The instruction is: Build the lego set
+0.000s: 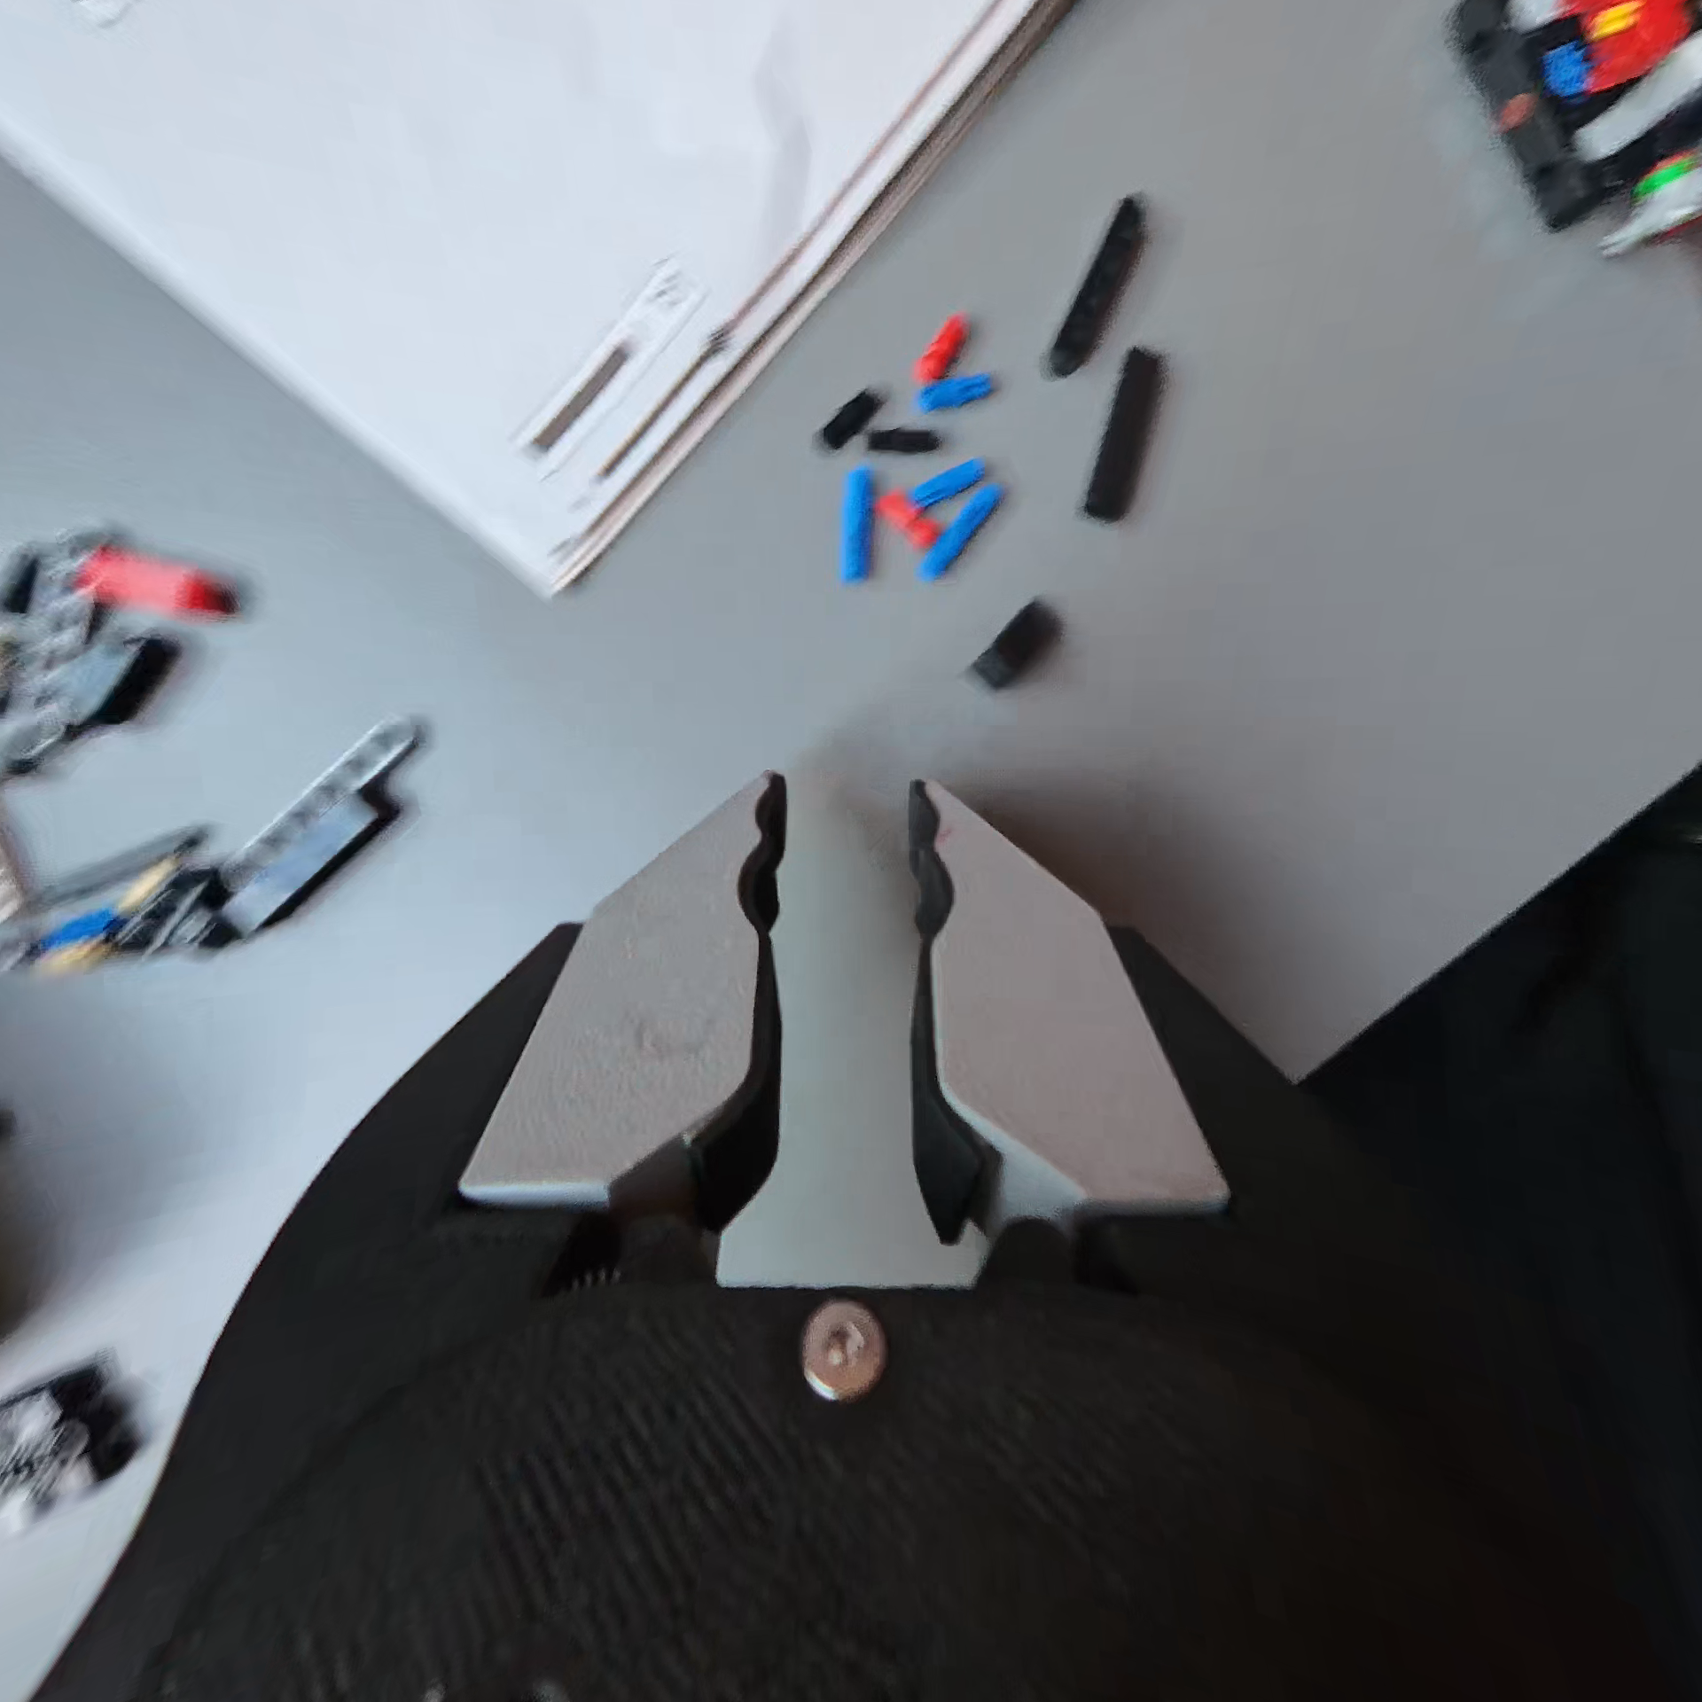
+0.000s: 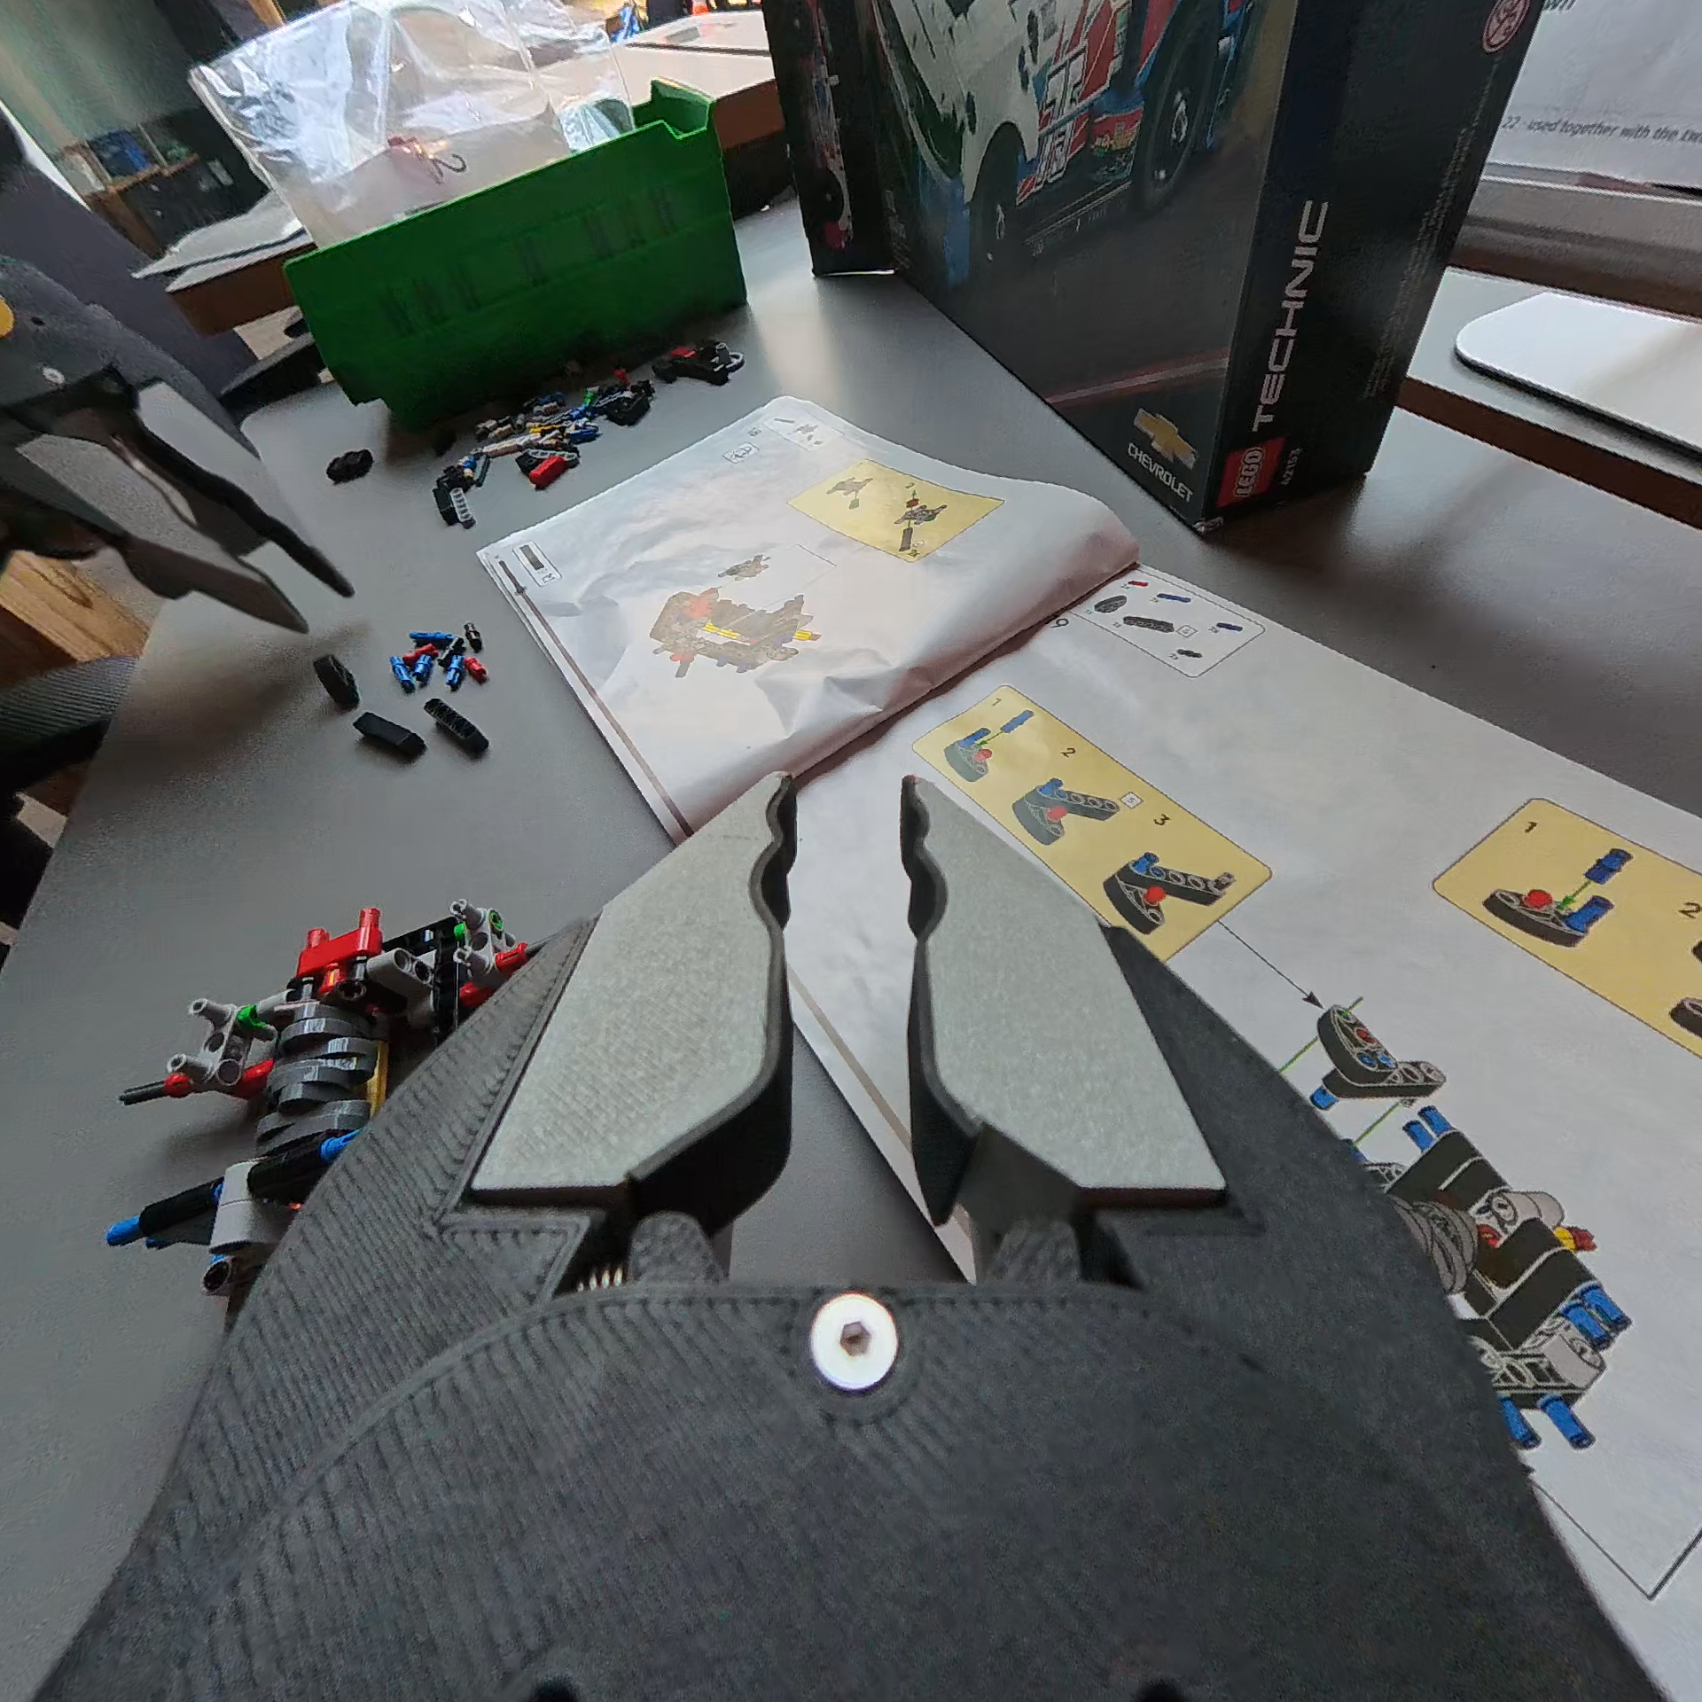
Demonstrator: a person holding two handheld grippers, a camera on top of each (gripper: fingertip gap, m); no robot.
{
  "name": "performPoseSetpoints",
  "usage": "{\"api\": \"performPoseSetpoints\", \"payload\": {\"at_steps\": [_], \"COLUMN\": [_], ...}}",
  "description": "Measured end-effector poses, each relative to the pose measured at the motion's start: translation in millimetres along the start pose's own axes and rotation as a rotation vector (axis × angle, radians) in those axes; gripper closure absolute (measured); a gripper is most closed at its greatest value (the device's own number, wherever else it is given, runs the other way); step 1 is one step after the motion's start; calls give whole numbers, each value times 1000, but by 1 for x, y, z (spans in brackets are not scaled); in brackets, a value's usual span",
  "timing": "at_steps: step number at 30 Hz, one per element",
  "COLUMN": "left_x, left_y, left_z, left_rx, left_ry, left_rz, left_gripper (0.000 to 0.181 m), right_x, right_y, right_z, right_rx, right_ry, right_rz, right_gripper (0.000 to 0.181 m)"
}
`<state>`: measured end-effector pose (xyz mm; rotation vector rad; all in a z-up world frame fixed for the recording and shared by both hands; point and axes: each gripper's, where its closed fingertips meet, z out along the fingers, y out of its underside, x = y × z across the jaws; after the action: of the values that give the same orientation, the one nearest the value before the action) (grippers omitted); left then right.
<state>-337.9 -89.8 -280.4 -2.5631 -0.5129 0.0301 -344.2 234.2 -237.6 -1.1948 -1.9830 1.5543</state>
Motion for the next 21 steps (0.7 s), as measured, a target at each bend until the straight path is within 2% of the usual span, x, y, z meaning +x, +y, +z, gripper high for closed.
{"api": "performPoseSetpoints", "payload": {"at_steps": [3, 7, 10, 14, 16, 19, 21], "left_x": [-49, -121, -148, -157, -167, -196, -223], "left_y": [29, 61, 71, 58, 43, 17, 8], "left_z": [-23, -57, -69, -66, -67, -69, -70], "left_rx": [-11, -50, -50, 35, 90, 129, 105], "left_ry": [-148, -341, -401, -400, -424, -479, -579], "left_rz": [-82, -240, -320, -358, -366, -402, -396], "left_gripper": [161, 155, 152, 153, 154, 154, 157], "right_x": [0, 0, 1, 2, 2, 2, 2], "right_y": [2, 2, 0, 0, 0, 1, 1], "right_z": [1, 2, 1, 0, 0, 1, 0], "right_rx": [-14, -17, -5, 1, -2, -11, -6], "right_ry": [-1, -3, -1, 0, 1, 2, 6], "right_rz": [-2, 5, 14, 22, 20, 14, 10], "right_gripper": [161, 161, 161, 161, 161, 161, 161]}}
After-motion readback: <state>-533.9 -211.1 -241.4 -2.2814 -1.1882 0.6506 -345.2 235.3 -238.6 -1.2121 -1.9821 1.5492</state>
